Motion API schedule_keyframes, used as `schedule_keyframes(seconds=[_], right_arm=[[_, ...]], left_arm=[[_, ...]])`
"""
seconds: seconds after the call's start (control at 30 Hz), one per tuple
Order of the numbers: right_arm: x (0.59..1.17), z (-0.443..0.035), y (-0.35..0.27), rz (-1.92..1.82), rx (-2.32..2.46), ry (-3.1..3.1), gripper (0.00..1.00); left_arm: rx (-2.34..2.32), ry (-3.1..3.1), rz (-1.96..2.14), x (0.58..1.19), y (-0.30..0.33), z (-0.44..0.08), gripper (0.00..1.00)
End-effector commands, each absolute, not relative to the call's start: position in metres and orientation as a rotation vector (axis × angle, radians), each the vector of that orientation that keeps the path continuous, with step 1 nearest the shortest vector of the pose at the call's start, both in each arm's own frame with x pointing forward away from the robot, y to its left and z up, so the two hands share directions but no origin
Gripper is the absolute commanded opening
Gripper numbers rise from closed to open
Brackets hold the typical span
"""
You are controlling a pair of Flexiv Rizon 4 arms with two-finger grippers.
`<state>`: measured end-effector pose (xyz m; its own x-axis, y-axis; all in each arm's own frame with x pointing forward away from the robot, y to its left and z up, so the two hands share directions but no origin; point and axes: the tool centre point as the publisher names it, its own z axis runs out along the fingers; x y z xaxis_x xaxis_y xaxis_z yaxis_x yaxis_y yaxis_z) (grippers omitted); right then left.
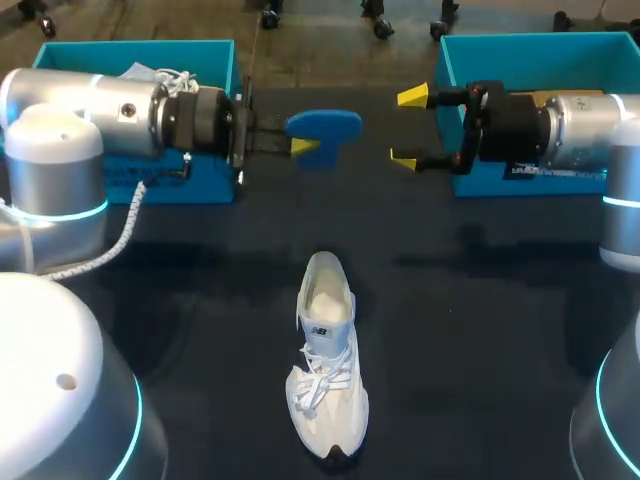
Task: Take the shoe out of the shoebox, open the shoe tongue, remove and reinsert the insole, then place the shoe into the shoebox
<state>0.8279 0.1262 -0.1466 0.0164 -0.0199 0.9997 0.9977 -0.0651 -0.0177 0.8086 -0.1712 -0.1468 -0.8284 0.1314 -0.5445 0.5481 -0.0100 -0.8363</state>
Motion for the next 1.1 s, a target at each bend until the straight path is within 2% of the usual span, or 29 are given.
schedule_keyframes(seconds=[0.03,0.33,0.47,0.77,0.83,1.1], right_arm=[[0.827,-0.146,0.127,-1.250,-1.255,-1.153,1.00],[0.827,-0.146,0.127,-1.250,-1.255,-1.153,1.00],[0.827,-0.146,0.127,-1.250,-1.255,-1.153,1.00],[0.827,-0.146,0.127,-1.250,-1.255,-1.153,1.00],[0.827,-0.146,0.127,-1.250,-1.255,-1.153,1.00],[0.827,-0.146,0.127,-1.250,-1.255,-1.153,1.00]], left_arm=[[0.451,2.203,-2.363,0.815,-0.167,-0.148,0.00],[0.451,2.203,-2.363,0.815,-0.167,-0.148,0.00],[0.177,2.335,-2.521,0.817,-0.162,-0.142,0.00],[-0.646,2.551,-2.571,0.806,-0.155,-0.144,0.00],[-0.575,2.510,-2.427,0.801,-0.155,-0.143,0.00],[-0.575,2.510,-2.427,0.801,-0.155,-0.143,0.00]])
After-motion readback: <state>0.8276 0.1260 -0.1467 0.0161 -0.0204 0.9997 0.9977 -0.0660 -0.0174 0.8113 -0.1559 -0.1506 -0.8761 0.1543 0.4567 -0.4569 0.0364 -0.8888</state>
